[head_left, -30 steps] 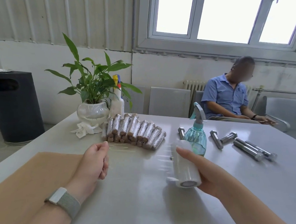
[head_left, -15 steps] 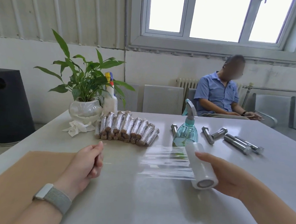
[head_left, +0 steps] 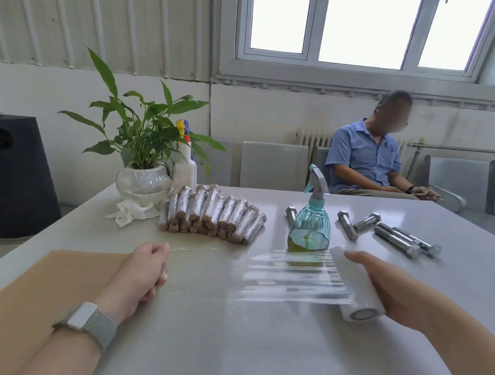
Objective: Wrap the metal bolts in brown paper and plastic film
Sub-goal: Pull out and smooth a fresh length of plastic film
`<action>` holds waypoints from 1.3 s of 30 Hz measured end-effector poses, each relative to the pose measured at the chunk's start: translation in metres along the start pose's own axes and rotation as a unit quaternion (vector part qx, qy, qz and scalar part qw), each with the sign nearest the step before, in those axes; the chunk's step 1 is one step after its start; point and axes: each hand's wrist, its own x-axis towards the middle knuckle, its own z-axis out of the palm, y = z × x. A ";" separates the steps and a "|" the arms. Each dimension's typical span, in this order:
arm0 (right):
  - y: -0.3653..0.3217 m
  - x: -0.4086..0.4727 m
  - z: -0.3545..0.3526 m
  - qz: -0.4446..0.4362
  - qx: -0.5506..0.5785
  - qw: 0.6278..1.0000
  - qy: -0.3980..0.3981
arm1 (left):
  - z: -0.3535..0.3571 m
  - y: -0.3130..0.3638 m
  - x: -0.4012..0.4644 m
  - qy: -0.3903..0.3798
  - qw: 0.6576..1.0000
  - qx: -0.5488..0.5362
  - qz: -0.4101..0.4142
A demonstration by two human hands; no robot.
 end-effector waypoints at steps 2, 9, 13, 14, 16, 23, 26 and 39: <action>-0.001 -0.004 -0.002 0.002 -0.063 0.998 0.027 | -0.003 -0.002 0.004 0.046 0.989 0.134 0.051; -0.008 -0.009 -0.012 -0.017 -0.169 0.983 0.066 | 0.007 -0.011 -0.013 0.043 0.784 0.596 0.166; -0.007 -0.005 -0.011 -0.014 -0.272 0.952 0.141 | 0.013 -0.009 -0.030 0.103 0.715 0.651 0.233; -0.006 -0.002 -0.013 -0.019 -0.302 0.939 0.162 | 0.013 -0.010 -0.032 0.106 0.705 0.652 0.258; -0.005 0.004 -0.017 -0.021 -0.372 0.913 0.167 | 0.013 -0.014 -0.036 0.113 0.698 0.648 0.282; -0.001 0.016 -0.025 0.020 -0.509 0.839 0.193 | 0.006 -0.023 -0.029 0.144 0.723 0.635 0.229; -0.001 0.018 -0.026 0.027 -0.524 0.829 0.195 | 0.006 -0.022 -0.029 0.143 0.742 0.613 0.231; -0.006 0.021 -0.022 0.011 -0.570 0.803 0.173 | 0.001 -0.023 -0.019 0.075 0.788 0.530 0.305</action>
